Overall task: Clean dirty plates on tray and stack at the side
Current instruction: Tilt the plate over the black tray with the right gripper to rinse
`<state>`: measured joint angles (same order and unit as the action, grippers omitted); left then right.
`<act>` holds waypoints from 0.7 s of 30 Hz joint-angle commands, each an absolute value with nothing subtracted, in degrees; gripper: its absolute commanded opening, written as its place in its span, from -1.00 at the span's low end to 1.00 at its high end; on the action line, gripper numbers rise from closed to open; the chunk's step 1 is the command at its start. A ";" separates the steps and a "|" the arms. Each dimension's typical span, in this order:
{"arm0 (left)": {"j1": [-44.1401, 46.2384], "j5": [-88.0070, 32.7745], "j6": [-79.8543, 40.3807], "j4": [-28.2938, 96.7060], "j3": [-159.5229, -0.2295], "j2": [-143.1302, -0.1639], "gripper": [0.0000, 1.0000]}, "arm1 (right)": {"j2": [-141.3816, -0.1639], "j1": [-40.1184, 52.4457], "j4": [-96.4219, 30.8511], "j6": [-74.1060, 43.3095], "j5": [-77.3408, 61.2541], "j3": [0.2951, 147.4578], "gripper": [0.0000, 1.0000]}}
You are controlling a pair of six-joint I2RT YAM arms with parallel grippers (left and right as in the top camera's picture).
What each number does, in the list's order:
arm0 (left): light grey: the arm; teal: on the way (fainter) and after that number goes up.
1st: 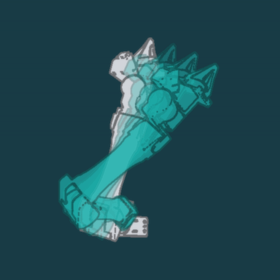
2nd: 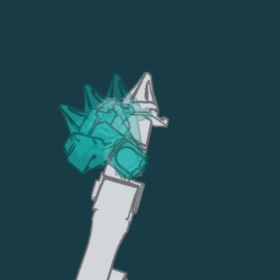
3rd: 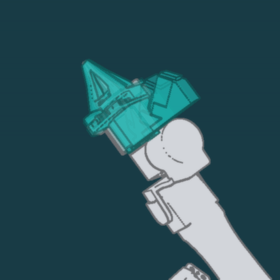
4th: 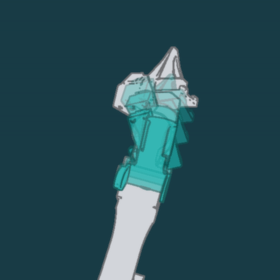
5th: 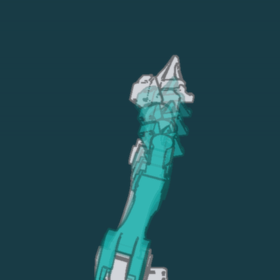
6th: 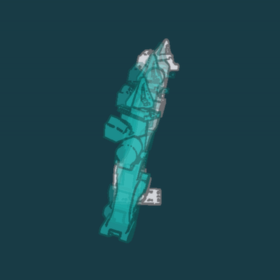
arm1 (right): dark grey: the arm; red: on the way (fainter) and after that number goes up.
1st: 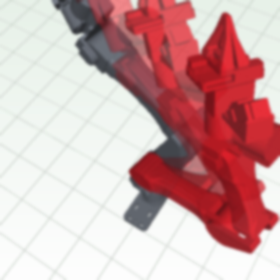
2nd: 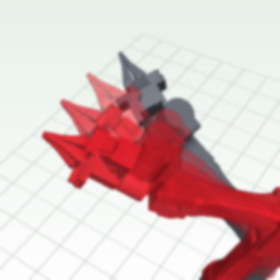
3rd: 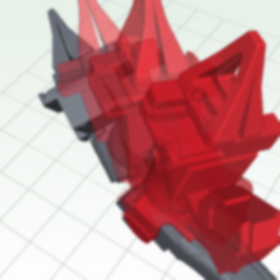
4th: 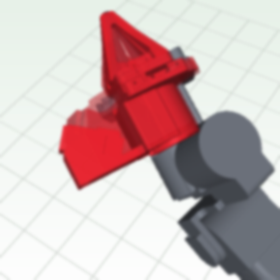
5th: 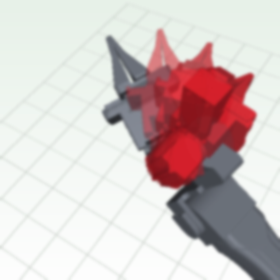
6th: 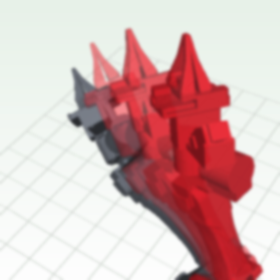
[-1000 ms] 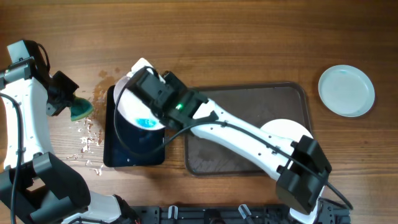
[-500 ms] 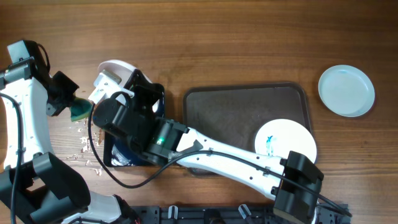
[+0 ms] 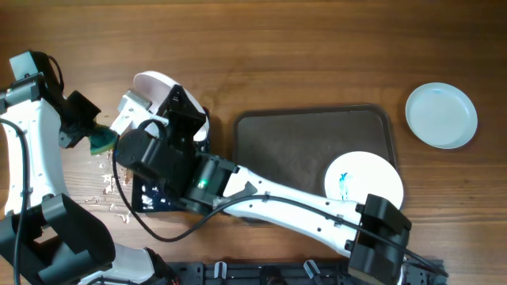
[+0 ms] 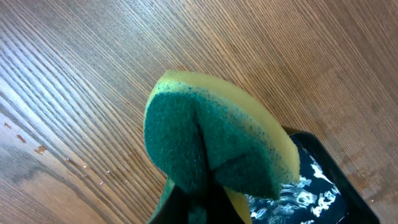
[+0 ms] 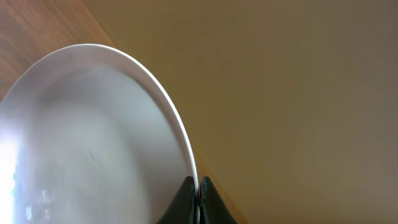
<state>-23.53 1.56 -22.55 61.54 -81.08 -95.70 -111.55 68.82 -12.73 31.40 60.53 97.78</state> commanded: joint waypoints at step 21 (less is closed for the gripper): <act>-23.64 0.86 -21.19 62.24 -82.32 -94.80 -0.92 | -112.29 65.89 -27.14 12.75 51.83 99.11 -0.91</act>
